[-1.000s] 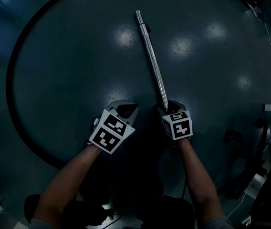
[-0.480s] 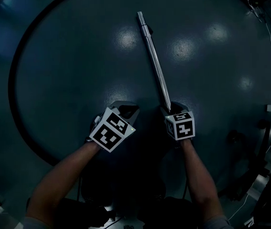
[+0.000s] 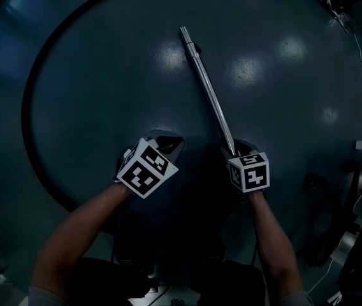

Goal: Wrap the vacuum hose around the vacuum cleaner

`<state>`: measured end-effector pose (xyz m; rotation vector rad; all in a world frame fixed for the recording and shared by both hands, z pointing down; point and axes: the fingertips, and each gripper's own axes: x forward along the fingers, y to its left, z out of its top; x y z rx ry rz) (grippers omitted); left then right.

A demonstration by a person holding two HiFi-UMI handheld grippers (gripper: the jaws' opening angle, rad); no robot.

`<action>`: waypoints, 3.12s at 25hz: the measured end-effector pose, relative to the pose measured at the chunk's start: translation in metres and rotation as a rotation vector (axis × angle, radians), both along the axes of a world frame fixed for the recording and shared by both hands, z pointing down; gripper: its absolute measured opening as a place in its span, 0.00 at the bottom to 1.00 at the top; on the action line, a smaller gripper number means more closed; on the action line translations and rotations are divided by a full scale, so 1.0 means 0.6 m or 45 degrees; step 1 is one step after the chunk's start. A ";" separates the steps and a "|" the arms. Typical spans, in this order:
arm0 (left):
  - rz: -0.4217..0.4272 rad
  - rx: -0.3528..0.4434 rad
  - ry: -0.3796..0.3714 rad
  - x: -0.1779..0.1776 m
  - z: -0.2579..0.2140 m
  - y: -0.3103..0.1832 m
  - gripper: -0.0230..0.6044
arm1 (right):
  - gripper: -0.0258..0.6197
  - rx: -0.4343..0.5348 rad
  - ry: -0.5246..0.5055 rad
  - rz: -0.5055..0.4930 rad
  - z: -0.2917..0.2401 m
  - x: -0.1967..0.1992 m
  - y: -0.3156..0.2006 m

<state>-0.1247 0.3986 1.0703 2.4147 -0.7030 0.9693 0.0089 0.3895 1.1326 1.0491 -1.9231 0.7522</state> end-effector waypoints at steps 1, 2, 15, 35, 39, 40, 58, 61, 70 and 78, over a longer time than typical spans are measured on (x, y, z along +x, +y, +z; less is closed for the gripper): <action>-0.020 0.001 0.015 -0.004 -0.014 0.000 0.05 | 0.31 -0.013 0.009 -0.010 -0.013 -0.003 0.010; -0.036 0.002 0.029 -0.007 -0.028 0.002 0.05 | 0.31 -0.024 0.018 -0.020 -0.026 -0.007 0.021; 0.041 -0.011 -0.002 0.003 -0.261 0.104 0.05 | 0.31 -0.091 0.045 -0.265 -0.295 -0.052 0.145; 0.341 0.262 -0.201 -0.115 -0.756 0.140 0.47 | 0.30 0.036 0.043 -0.827 -0.850 -0.250 0.197; 0.490 0.291 -0.244 -0.115 -0.827 0.173 0.47 | 0.30 0.050 0.077 -0.951 -0.941 -0.284 0.231; 0.539 0.297 -0.263 -0.115 -0.835 0.183 0.47 | 0.30 0.048 0.093 -0.987 -0.955 -0.292 0.239; 0.818 0.216 -0.243 -0.006 -0.783 0.258 0.34 | 0.29 0.022 0.287 -1.284 -0.986 -0.242 0.280; 0.848 0.231 -0.257 0.003 -0.789 0.259 0.32 | 0.29 0.004 0.266 -1.305 -0.992 -0.232 0.282; 0.817 0.227 -0.314 -0.030 -0.827 0.261 0.31 | 0.30 -0.003 0.095 -1.260 -1.061 -0.248 0.275; 0.558 0.170 -0.342 -0.127 -0.877 0.243 0.31 | 0.30 0.196 0.029 -1.065 -1.189 -0.271 0.250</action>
